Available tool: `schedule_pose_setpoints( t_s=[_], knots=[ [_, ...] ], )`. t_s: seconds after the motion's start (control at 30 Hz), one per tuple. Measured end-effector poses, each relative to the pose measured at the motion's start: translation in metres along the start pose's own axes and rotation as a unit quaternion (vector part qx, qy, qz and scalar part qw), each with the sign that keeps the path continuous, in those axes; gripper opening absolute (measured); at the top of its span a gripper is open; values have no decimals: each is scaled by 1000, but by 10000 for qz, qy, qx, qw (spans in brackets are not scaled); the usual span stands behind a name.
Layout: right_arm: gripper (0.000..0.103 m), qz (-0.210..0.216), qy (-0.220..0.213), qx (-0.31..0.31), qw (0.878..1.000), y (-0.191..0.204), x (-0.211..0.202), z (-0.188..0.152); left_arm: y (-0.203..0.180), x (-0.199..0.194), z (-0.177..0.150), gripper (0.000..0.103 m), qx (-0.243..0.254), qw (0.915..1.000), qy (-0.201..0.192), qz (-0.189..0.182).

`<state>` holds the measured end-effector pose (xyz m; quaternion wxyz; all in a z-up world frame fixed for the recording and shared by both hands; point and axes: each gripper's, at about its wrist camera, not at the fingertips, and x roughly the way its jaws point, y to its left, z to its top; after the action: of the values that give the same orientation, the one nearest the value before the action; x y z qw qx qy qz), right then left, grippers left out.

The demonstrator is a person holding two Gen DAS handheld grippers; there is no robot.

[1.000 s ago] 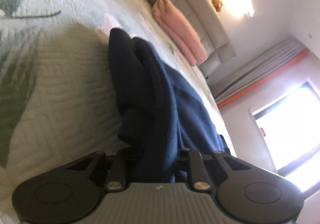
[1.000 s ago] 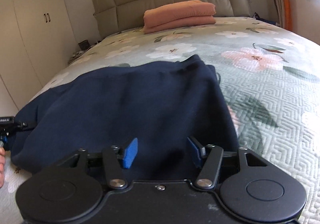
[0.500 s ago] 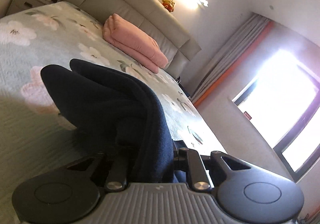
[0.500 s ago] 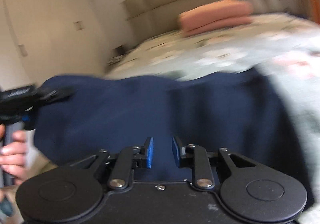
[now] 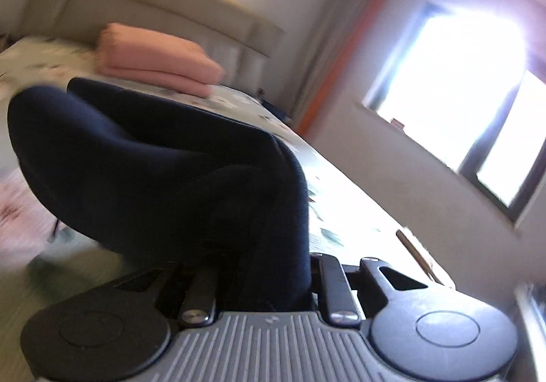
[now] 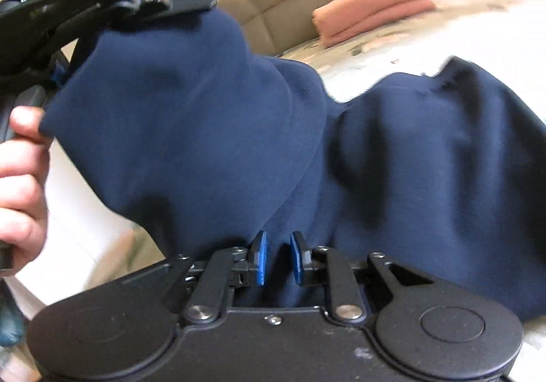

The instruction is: Fold large clothes

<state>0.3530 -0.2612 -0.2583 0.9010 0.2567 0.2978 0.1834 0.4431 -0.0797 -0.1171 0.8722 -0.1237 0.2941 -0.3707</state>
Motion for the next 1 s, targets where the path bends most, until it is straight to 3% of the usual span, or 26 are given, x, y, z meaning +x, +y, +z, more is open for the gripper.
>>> schedule_pose_setpoints(
  t_s=[0.2, 0.3, 0.43, 0.57, 0.7, 0.73, 0.9, 1.0],
  knots=[
    [21, -17, -45, 858, 9963, -37, -10, 5, -60, 109, -7, 20, 253, 9951, 953, -67],
    [16, 19, -20, 1194, 9928, -57, -24, 3, -74, 167, -27, 26, 215, 9891, 1448, 171],
    [19, -144, -98, 1345, 9908, -78, -54, 2, -67, 211, -41, 31, -37, 9862, 1608, 393],
    [22, -560, -209, 1536, 9863, -103, -85, -1, -76, 186, -39, 40, -171, 9908, 1342, -107],
    [22, -755, -478, 1624, 9827, -116, -111, 7, -74, 132, -18, 71, -229, 9915, 884, -929],
    [22, -819, -527, 1585, 9825, -118, -116, 11, -74, 122, -14, 71, -231, 9911, 816, -1029],
    [22, -1351, -979, 1018, 9807, -108, -142, 50, -38, 85, -14, 64, -330, 9973, 459, -466],
    [22, -1317, -1066, 617, 9836, -95, -134, 83, -8, 97, -33, 53, -617, 9949, 754, -255]
  ],
)
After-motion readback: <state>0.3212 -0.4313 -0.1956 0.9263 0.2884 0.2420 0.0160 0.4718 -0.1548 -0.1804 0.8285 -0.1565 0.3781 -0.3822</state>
